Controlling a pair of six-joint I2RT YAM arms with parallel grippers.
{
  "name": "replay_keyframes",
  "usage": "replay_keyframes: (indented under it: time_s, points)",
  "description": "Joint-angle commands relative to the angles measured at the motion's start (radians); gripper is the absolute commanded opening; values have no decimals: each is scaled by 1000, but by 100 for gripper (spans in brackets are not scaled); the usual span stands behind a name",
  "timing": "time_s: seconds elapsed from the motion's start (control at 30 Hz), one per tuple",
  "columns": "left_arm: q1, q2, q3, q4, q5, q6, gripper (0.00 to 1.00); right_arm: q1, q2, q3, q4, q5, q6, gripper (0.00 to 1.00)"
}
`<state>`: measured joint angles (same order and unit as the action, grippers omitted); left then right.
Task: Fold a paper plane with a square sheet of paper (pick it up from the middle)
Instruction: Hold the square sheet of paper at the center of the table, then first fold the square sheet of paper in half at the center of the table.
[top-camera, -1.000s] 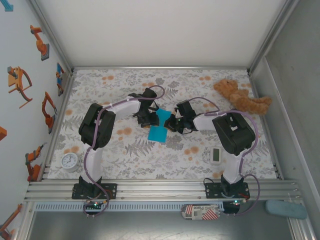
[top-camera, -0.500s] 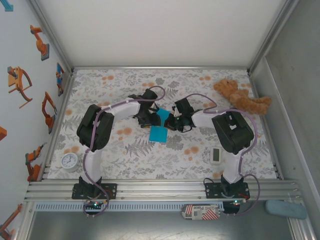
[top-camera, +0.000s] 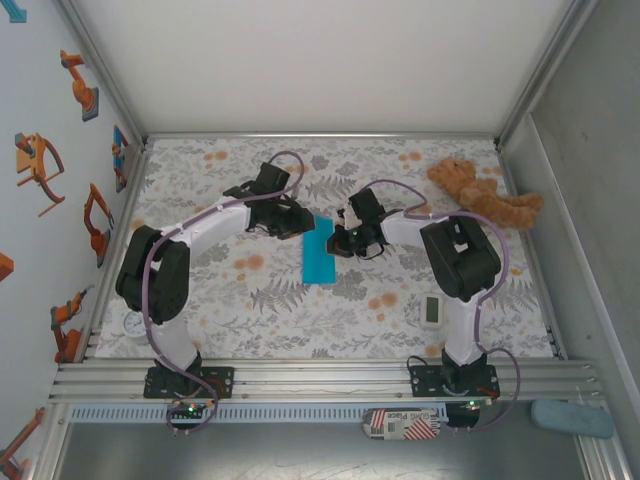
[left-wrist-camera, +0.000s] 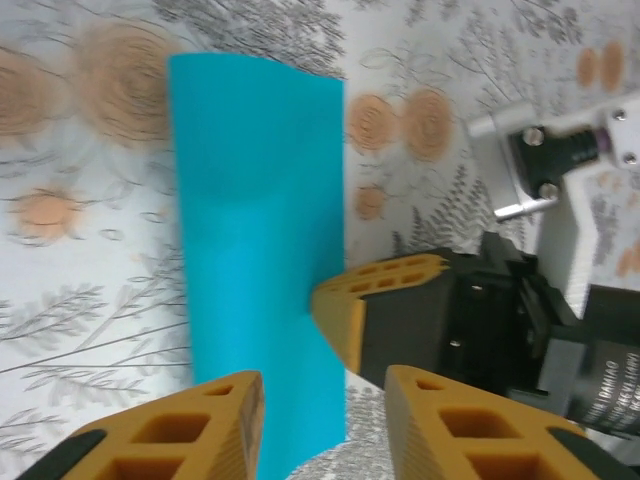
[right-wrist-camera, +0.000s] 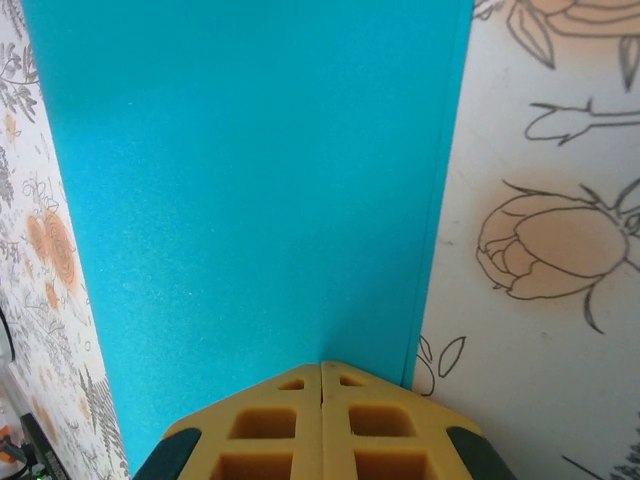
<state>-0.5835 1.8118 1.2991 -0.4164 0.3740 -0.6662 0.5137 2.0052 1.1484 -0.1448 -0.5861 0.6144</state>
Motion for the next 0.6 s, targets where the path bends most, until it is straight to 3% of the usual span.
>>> replay_keyframes:
  time_s: [0.0, 0.37, 0.57]
  points:
    - [-14, 46, -18, 57, 105, -62, 32, -4, 81, -34, -133, 97, -41, 4]
    - [-40, 149, -3, 34, 123, -101, 17, -6, 89, -39, -149, 118, -25, 2]
    - [-48, 204, 31, -2, 121, -78, 14, -5, 89, -33, -168, 134, -29, 0]
